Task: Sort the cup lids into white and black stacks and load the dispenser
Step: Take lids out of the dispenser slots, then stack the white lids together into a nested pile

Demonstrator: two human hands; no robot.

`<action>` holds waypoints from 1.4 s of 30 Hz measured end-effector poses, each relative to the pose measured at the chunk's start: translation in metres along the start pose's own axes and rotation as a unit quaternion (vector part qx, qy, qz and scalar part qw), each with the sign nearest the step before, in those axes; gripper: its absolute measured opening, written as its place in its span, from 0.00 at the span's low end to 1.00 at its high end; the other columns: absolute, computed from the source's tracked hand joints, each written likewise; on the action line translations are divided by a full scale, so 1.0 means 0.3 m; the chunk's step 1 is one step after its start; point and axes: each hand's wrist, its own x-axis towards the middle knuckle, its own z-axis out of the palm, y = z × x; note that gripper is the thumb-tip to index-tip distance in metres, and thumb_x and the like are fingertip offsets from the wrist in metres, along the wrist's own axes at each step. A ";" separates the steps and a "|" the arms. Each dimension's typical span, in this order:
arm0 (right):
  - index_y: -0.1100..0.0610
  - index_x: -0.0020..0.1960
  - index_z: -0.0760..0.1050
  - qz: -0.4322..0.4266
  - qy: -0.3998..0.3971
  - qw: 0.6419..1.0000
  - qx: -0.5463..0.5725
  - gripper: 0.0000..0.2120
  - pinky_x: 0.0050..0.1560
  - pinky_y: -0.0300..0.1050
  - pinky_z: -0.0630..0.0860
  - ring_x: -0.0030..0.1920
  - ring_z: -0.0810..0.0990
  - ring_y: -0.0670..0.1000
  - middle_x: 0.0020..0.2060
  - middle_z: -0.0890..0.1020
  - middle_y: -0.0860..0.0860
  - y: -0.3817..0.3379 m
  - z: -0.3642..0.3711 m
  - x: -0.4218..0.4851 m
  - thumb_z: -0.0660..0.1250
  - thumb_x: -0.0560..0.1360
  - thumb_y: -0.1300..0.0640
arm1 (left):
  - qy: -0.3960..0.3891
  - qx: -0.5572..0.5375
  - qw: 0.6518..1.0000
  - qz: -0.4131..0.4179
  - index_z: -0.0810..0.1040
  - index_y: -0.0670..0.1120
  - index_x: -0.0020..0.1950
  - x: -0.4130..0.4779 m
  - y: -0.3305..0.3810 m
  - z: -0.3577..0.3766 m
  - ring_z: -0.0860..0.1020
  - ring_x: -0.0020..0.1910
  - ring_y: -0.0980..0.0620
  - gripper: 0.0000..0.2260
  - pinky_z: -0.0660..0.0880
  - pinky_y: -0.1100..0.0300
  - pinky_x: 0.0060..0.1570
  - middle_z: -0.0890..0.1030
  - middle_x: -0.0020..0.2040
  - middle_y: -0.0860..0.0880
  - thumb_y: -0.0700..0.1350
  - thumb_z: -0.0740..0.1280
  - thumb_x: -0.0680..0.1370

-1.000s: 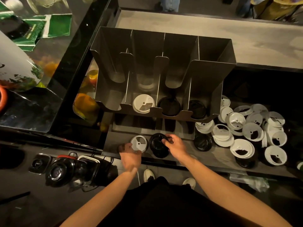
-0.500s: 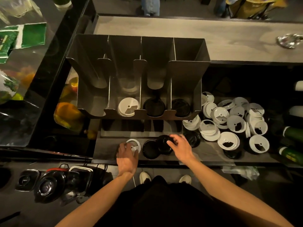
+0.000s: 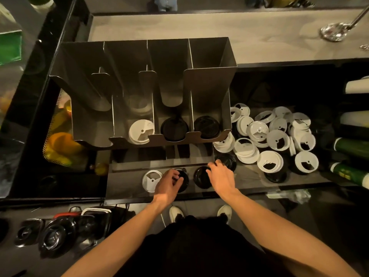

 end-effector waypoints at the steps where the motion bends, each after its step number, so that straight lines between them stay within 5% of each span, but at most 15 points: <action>1: 0.52 0.70 0.74 -0.005 0.002 1.000 0.002 0.18 0.51 0.48 0.78 0.59 0.80 0.54 0.66 0.74 0.54 0.000 0.002 -0.004 0.59 0.84 0.47 | -0.003 -0.007 1.000 0.000 0.76 0.49 0.63 0.001 0.004 0.005 0.80 0.52 0.51 0.10 0.80 0.52 0.55 0.79 0.54 0.51 0.49 0.68 0.82; 8: 0.51 0.70 0.73 -0.033 -0.027 0.998 0.037 0.19 0.54 0.48 0.77 0.61 0.78 0.53 0.65 0.74 0.51 0.032 0.007 -0.041 0.60 0.83 0.45 | -0.001 -0.052 0.999 0.004 0.76 0.45 0.60 0.017 0.084 0.067 0.77 0.44 0.55 0.07 0.73 0.70 0.40 0.78 0.48 0.51 0.42 0.69 0.82; 19: 0.48 0.54 0.79 -0.023 0.039 0.958 0.282 0.08 0.49 0.48 0.76 0.44 0.77 0.46 0.47 0.78 0.45 0.257 -0.131 -0.068 0.63 0.82 0.49 | 0.000 -0.064 0.996 0.055 0.77 0.54 0.56 0.022 0.284 0.233 0.84 0.48 0.54 0.04 0.81 0.49 0.55 0.83 0.47 0.54 0.51 0.66 0.83; 29: 0.54 0.50 0.82 -0.002 0.109 0.890 0.443 0.09 0.48 0.52 0.78 0.44 0.81 0.47 0.43 0.83 0.46 0.670 -0.308 -0.103 0.67 0.81 0.51 | 0.074 -0.132 0.986 0.075 0.80 0.54 0.51 -0.051 0.682 0.536 0.83 0.45 0.53 0.03 0.81 0.51 0.50 0.85 0.45 0.52 0.49 0.66 0.83; 36: 0.55 0.50 0.82 -0.050 0.116 0.851 0.509 0.08 0.42 0.36 0.74 0.42 0.79 0.43 0.41 0.83 0.45 0.830 -0.457 -0.018 0.67 0.81 0.52 | 0.144 -0.181 0.967 0.109 0.80 0.51 0.50 -0.007 0.845 0.624 0.84 0.44 0.54 0.06 0.79 0.54 0.48 0.85 0.42 0.51 0.48 0.65 0.84; 42: 0.51 0.54 0.81 -0.063 0.135 0.851 0.504 0.07 0.44 0.34 0.75 0.47 0.79 0.42 0.47 0.82 0.43 0.892 -0.407 0.075 0.65 0.82 0.51 | 0.186 -0.196 0.952 0.145 0.79 0.51 0.53 0.095 0.876 0.655 0.83 0.45 0.57 0.04 0.79 0.58 0.49 0.84 0.44 0.51 0.45 0.65 0.84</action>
